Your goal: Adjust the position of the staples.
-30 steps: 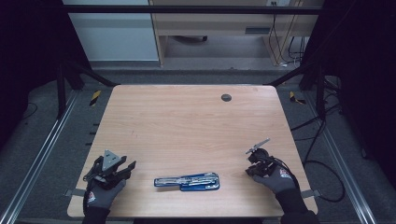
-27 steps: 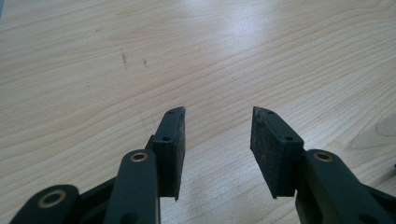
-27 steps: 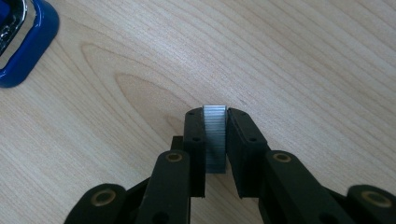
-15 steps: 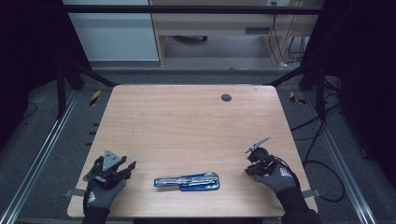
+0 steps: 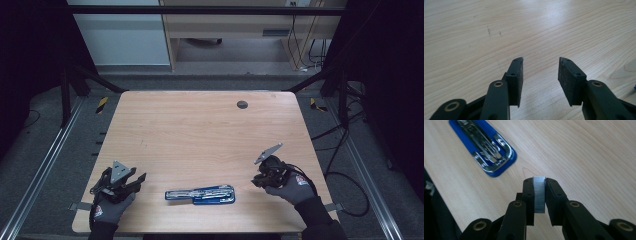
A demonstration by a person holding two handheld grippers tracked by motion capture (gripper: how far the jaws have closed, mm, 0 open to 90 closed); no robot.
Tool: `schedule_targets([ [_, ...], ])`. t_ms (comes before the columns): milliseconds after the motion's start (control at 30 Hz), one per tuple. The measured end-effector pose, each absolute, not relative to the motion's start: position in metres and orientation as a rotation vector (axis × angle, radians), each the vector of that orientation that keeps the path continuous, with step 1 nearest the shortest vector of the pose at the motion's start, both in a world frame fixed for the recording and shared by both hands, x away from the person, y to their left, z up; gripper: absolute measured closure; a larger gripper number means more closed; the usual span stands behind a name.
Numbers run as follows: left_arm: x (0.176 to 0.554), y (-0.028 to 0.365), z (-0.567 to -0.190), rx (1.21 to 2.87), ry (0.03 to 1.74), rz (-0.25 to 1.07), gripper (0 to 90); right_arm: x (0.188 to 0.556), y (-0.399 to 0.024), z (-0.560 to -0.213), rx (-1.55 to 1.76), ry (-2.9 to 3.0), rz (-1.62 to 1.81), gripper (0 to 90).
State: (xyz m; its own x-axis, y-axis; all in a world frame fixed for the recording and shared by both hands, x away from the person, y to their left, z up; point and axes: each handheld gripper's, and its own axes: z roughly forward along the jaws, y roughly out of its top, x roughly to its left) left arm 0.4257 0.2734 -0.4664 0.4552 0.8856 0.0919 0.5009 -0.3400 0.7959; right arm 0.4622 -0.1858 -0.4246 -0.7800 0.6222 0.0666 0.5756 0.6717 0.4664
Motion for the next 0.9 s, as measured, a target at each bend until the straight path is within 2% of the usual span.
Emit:
schedule_targets([
  [900,0.426,0.272,-0.467,2.003,1.145,0.687,55.6,0.473,-0.128,-0.386,0.536,2.933,0.875,78.4],
])
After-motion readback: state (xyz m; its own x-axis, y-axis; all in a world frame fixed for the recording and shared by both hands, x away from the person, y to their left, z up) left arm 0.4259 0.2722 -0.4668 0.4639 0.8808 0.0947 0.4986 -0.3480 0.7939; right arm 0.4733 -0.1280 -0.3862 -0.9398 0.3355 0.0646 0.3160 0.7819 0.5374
